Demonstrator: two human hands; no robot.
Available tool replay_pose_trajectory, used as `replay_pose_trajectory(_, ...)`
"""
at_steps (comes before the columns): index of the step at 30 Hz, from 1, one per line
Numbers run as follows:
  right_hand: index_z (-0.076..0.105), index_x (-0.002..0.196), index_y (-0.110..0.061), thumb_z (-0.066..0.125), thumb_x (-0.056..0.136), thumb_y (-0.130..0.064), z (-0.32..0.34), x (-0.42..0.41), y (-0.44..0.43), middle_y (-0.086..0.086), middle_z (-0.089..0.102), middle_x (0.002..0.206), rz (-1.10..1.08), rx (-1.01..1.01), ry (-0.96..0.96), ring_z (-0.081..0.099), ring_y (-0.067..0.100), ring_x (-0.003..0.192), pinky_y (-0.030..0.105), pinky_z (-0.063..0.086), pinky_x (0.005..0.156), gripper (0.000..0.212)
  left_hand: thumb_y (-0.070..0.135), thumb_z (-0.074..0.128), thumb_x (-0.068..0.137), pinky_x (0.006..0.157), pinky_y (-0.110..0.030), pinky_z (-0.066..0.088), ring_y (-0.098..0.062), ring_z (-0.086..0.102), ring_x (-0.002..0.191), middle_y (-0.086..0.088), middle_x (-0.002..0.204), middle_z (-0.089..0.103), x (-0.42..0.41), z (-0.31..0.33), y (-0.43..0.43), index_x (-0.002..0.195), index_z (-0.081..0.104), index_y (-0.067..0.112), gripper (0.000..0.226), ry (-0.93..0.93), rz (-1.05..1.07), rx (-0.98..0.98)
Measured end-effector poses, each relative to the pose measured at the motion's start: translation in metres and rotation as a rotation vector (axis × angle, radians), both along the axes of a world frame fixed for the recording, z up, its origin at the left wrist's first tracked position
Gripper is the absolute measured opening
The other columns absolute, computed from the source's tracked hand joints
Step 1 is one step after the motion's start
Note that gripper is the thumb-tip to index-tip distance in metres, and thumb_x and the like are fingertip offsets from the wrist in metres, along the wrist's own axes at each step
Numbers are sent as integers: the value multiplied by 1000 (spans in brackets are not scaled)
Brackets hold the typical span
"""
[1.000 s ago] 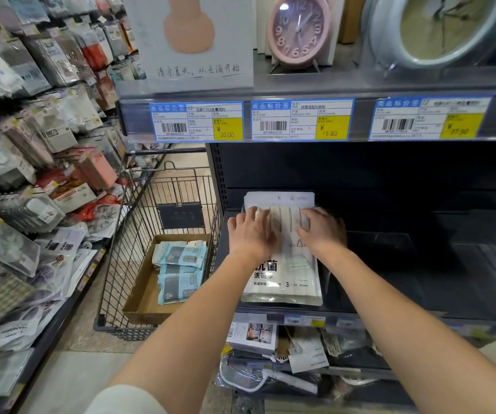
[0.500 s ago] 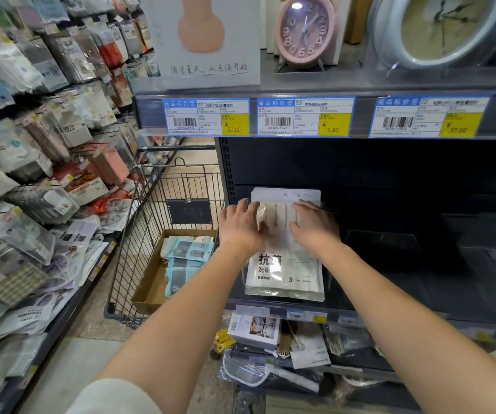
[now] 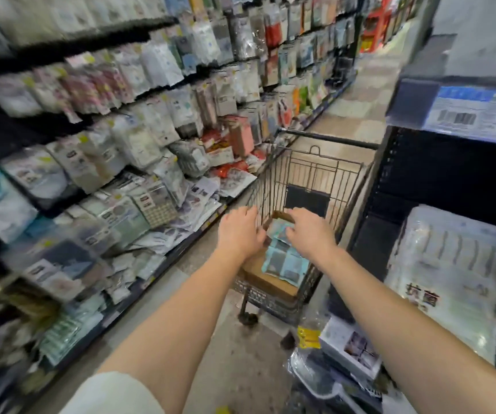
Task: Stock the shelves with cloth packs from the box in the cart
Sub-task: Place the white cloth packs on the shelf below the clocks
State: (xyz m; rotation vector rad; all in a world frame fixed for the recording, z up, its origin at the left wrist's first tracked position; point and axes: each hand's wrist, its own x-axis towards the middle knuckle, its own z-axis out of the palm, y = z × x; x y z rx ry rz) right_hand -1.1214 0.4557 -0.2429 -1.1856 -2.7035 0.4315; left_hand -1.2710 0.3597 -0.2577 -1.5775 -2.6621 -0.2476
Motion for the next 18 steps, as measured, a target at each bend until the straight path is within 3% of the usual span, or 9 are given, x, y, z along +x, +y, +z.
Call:
replay_pose_trajectory(8, 58, 132, -14, 54, 93, -31, -38, -215, -55, 13, 65, 128, 188, -59, -180, 63, 34, 117, 42, 54, 91, 43, 39, 51, 92, 92, -43, 46, -32, 60, 111, -7, 119, 65, -206, -32, -92, 119, 63, 17, 37, 38, 177, -75)
replay_pose_trajectory(18, 47, 148, -11, 55, 93, -27, -78, -418, -78, 14, 53, 148, 264, -168, -191, 52, 31, 135, 41, 45, 110, 58, 38, 52, 95, 100, -40, 42, -32, 57, 121, -7, 131, 62, -391, -56, -144, 131, 60, 19, 42, -44, 304, -124)
